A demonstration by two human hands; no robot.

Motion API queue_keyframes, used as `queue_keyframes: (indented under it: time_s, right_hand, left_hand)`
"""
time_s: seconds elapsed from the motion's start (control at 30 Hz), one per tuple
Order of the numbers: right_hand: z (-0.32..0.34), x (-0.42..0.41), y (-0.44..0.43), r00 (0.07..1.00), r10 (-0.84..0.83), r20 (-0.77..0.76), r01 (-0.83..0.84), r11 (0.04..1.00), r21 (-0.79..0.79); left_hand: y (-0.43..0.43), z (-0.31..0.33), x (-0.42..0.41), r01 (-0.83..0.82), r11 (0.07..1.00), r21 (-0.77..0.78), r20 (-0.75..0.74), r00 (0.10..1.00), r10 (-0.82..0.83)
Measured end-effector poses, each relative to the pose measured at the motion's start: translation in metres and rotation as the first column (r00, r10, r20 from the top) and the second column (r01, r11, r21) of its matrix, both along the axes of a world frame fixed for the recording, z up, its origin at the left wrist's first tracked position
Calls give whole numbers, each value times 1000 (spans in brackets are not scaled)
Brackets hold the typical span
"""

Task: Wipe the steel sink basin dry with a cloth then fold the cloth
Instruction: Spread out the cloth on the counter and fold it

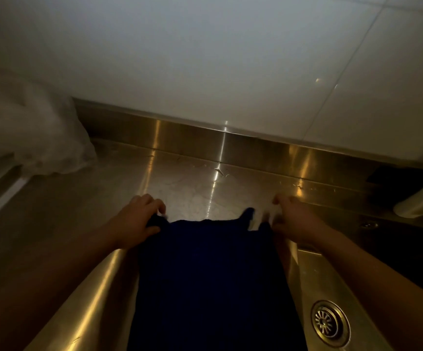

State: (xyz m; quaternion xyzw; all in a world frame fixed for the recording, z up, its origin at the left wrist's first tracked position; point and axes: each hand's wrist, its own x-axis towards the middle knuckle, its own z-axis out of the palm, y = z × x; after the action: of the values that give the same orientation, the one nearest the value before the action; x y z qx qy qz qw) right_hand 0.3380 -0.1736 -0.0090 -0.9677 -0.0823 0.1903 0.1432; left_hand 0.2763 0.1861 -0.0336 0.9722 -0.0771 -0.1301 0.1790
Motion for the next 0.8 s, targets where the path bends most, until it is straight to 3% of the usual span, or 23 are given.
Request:
queue_keyframes:
  time_s: [0.07,0.13,0.23,0.33,0.4,0.5,0.57,0.67,0.73,0.8]
  right_hand:
    - [-6,-13,-4,997,-60,-42,65,991,120]
    - [-13,-26,0,998,-47,-28,51,984,171]
    - [-21,-33,10,999,-52,-8,52,973,227]
    - [-21,-34,15,996,-74,-44,82,969,231]
    - [-16,-35,14,997,-80,16,75,973,220]
    - [-2,-43,11,995,-90,45,73,953,293]
    - [12,-48,11,994,-77,-78,98,943,319]
    - [39,-39,14,940,-2,-341,86,969,232]
    - [59,-23,21,906,55,-421,8,989,146]
    - [74,-5,31,888,114,-446,-93,993,70]
  left_hand:
    - [-9,0,-9,-119,984,-129,178,974,141]
    - [-19,-1,-18,-102,988,-120,282,950,132]
    - [-30,-6,-25,-62,998,33,196,979,54]
    - [-33,-5,-23,-153,988,-33,122,980,156]
    - [-30,-1,-23,-240,967,-85,24,970,243]
    - [-22,6,-31,-240,970,30,-46,969,242]
    - [-15,9,-39,-228,973,-32,10,974,228]
    - [-8,22,-47,-247,926,-287,87,956,282]
    - [-5,29,-41,-321,847,-424,37,928,370]
    - [-6,29,-31,-352,837,-419,46,912,407]
